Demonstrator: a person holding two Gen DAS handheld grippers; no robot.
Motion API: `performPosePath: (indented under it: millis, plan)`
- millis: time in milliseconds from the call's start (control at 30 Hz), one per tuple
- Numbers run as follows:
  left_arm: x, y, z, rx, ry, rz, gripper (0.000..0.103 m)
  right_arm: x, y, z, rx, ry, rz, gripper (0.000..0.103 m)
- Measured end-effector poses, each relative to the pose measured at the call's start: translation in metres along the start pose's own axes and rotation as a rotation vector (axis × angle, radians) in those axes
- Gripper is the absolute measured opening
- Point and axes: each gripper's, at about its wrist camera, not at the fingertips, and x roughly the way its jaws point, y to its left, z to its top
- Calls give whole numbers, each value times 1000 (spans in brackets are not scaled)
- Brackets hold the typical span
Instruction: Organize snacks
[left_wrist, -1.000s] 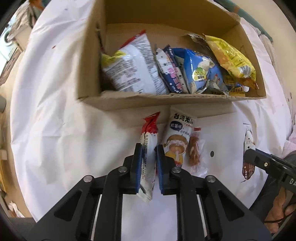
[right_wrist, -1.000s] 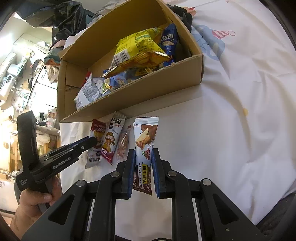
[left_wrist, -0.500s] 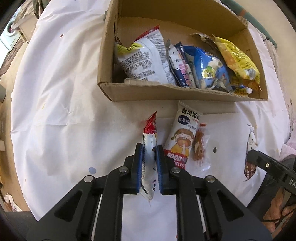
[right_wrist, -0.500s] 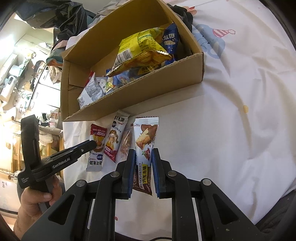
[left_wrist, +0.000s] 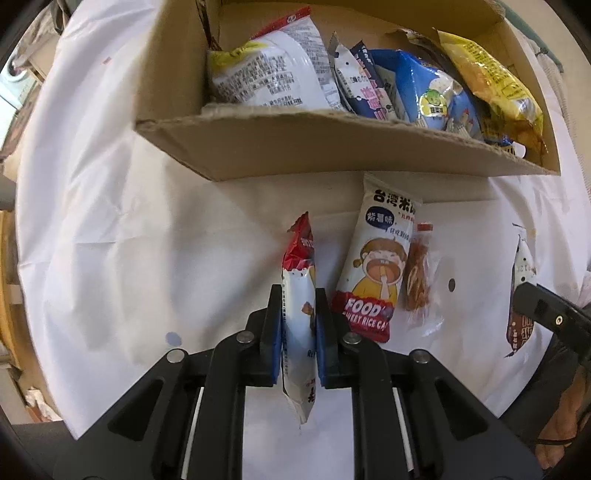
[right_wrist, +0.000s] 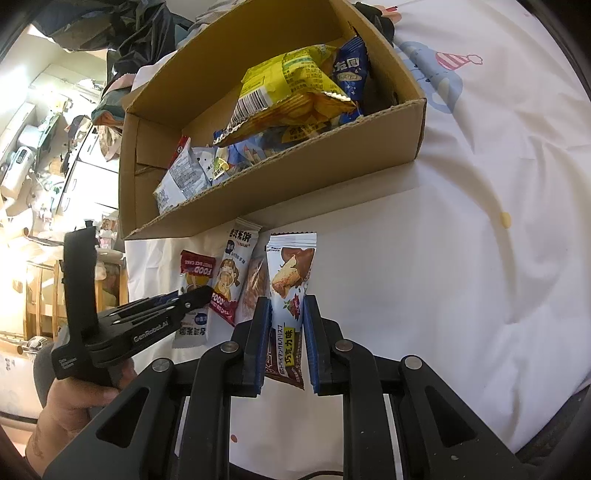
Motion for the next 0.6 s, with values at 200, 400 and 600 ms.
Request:
performPosePath:
  millis: [200,400,600]
  plan:
    - [-36,2,-7,-35,-89,-22,12,-9,4,-2,-23,-29,18,19]
    - [-70,10,-16,-103,-183,-37,12,-24,24,-8,-108,-81,71,19]
    - [-111,12,-15,-99,-320,-31,12,-52,36,-1,-152,-190,160,19]
